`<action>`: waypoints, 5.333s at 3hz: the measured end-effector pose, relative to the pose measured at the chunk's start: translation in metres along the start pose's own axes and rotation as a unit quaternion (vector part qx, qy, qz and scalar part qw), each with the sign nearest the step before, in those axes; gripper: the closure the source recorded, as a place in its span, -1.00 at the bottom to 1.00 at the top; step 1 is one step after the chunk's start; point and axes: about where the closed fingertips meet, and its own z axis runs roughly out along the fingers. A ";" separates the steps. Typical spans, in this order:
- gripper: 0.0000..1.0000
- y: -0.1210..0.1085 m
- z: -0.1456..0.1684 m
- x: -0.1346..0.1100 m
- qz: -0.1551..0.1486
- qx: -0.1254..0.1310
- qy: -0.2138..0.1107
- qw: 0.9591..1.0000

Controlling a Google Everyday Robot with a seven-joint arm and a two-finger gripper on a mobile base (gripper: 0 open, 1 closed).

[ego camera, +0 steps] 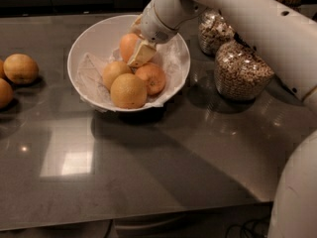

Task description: Pick orange from white bowl

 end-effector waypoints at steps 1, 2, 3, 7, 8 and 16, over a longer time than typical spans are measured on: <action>-0.32 -0.001 0.003 -0.001 0.000 -0.007 0.000 1.000; -0.30 -0.001 0.006 -0.001 0.001 -0.013 0.002 1.000; -0.18 -0.002 0.007 0.000 0.003 -0.018 0.002 1.000; 1.00 -0.003 0.006 -0.004 0.000 -0.021 0.007 1.000; 1.00 -0.004 0.000 -0.007 -0.005 -0.016 0.010 1.000; -0.41 -0.011 -0.057 -0.027 -0.030 0.040 0.001 0.999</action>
Offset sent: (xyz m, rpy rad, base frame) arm 0.0111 0.0063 -0.0343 -0.0275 0.0755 0.0221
